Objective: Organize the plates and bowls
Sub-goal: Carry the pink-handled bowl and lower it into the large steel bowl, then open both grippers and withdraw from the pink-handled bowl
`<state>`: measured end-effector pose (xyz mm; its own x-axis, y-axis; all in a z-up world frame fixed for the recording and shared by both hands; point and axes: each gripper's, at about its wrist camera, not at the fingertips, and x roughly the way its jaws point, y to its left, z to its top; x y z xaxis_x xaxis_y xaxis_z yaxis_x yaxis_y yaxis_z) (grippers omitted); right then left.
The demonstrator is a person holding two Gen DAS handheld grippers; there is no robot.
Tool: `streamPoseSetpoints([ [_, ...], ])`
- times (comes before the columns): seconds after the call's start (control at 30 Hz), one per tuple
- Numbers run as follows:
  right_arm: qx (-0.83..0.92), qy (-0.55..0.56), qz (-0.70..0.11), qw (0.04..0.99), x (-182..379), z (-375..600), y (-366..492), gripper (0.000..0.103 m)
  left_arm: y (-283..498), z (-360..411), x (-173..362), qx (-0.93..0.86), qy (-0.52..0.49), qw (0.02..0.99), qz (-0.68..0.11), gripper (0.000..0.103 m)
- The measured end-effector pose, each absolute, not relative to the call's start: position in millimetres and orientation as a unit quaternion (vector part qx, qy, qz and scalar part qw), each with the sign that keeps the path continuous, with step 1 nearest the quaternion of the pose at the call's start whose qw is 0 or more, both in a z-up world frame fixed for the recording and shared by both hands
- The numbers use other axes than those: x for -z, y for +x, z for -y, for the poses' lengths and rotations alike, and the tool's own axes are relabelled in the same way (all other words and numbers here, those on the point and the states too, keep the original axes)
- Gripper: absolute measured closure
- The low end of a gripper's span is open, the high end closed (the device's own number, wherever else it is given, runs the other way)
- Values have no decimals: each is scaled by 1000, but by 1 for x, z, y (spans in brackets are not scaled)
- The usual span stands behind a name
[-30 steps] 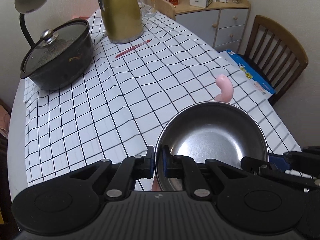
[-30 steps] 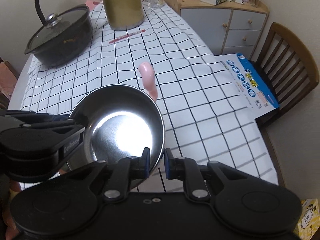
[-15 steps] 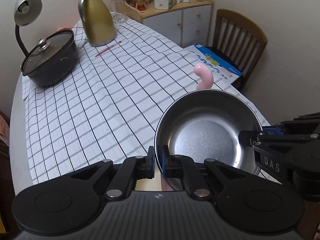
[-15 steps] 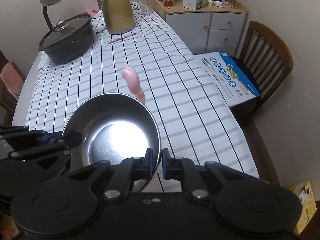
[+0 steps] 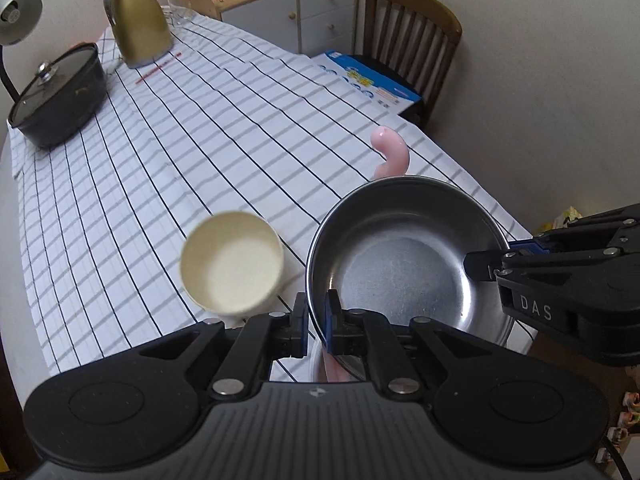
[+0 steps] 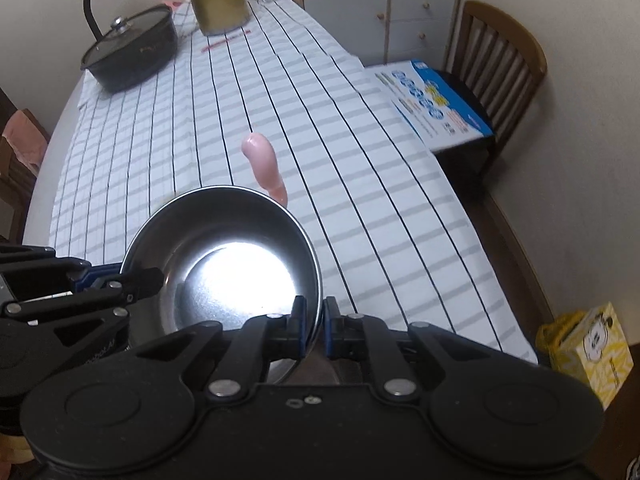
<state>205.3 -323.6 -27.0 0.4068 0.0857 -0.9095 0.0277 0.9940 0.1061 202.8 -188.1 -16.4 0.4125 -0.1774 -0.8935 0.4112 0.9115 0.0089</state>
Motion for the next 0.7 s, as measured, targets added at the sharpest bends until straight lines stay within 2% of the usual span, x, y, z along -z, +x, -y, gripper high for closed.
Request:
streamPoseSetpoints([
  [0.7,-4,83,-592,802,100,347,148,94,164,210,87,184,123,801,-556,97],
])
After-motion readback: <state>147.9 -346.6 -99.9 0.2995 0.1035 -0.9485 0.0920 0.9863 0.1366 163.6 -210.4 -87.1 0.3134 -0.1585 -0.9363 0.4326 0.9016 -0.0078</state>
